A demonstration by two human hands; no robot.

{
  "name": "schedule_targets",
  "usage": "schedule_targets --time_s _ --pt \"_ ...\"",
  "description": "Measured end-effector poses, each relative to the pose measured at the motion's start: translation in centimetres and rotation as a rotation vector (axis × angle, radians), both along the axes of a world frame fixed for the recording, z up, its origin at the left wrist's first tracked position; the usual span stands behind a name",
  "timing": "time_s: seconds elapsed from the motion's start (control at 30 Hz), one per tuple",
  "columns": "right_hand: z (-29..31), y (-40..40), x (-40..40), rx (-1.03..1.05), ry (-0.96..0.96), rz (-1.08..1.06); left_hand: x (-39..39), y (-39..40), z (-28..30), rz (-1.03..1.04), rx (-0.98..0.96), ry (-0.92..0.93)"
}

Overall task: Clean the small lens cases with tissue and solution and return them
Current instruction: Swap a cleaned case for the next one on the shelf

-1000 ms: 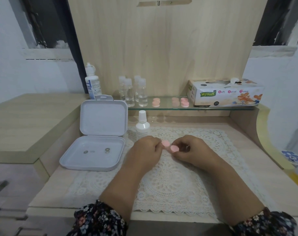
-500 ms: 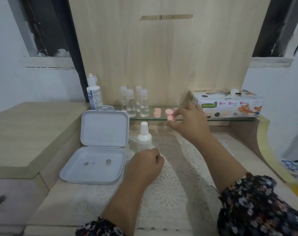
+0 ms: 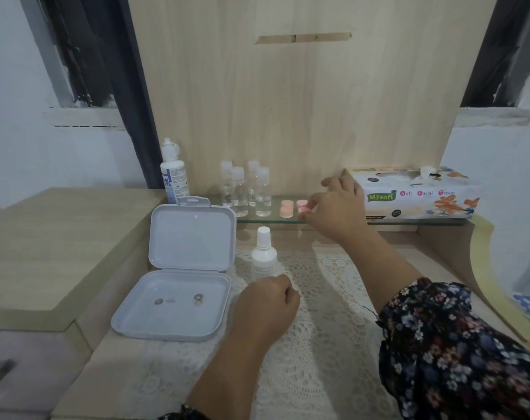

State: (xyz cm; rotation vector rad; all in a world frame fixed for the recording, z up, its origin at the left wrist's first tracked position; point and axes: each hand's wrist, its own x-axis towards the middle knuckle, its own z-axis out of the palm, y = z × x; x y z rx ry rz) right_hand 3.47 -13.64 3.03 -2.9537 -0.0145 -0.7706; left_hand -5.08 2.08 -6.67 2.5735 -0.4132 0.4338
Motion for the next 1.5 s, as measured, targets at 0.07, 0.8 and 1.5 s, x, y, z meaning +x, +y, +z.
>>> schedule_targets --time_s 0.07,0.8,1.5 --pt "0.1 -0.1 0.0 -0.007 0.019 -0.001 0.1 0.0 -0.1 -0.006 0.006 -0.002" --pt "-9.3 -2.2 -10.6 0.170 0.462 0.100 0.0 0.6 0.1 -0.226 0.302 0.083" --pt "-10.4 -2.7 -10.1 0.188 0.490 0.120 -0.6 2.4 -1.5 -0.230 0.057 0.199"
